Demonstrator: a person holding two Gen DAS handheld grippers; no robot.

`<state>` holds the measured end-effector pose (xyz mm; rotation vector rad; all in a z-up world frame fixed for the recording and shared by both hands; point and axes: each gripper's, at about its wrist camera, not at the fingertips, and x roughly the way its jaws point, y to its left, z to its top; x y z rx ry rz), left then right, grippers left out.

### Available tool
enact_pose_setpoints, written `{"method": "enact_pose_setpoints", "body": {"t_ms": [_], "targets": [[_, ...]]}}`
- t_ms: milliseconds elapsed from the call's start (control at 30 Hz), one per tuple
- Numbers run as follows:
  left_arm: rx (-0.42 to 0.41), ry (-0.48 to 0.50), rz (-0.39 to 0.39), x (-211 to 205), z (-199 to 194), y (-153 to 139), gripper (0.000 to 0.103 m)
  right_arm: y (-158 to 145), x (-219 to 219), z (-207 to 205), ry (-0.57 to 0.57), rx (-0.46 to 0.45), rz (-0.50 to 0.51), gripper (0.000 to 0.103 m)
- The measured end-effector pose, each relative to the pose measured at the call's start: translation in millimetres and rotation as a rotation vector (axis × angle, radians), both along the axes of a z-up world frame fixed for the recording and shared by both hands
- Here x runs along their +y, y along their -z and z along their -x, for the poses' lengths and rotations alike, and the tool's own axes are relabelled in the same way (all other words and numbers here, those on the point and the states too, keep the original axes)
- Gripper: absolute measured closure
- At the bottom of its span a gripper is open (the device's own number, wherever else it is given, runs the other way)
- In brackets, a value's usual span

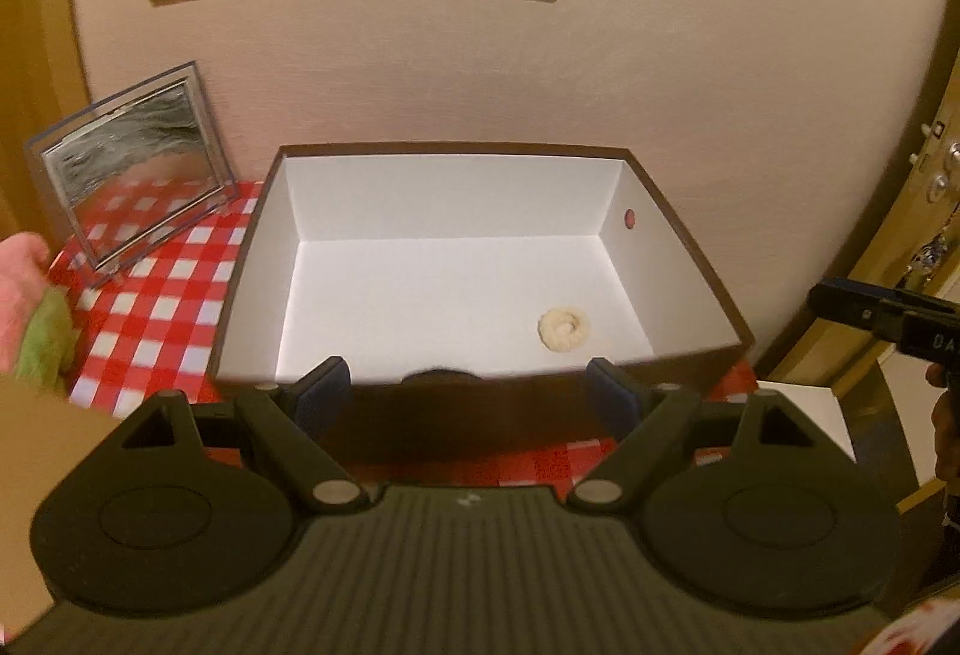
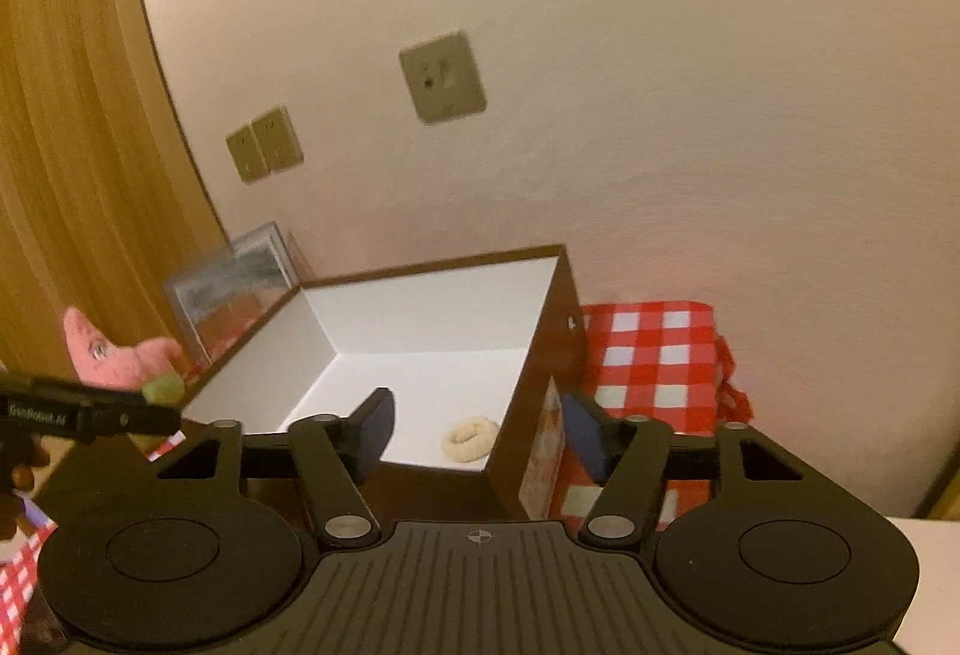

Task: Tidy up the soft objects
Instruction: 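Move the right gripper to the mint-green cloth while the left approaches the blue wipe packets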

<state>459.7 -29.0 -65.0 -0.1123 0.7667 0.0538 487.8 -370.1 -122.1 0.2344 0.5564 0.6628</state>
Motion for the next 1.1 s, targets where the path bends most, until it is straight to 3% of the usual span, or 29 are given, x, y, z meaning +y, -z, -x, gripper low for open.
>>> {"method": "enact_pose_setpoints", "body": {"t_ms": [233,500,633,1100], "targets": [[-0.025,-0.029,0.011,-12,64,-15,0.019,-13,-36,54,0.045,0.007,-0.105,0.026],[-0.033,-0.062,-0.002,-33,142,-24,0.019,-23,-53,128,-0.001,-0.004,-0.073,0.026],[-0.027,-0.075,-0.019,-44,184,-25,0.019,-19,-55,164,-0.044,0.061,-0.083,0.026],[0.014,-0.126,-0.016,-77,303,-14,0.019,-6,-32,261,-0.162,0.104,-0.027,0.026]]}}
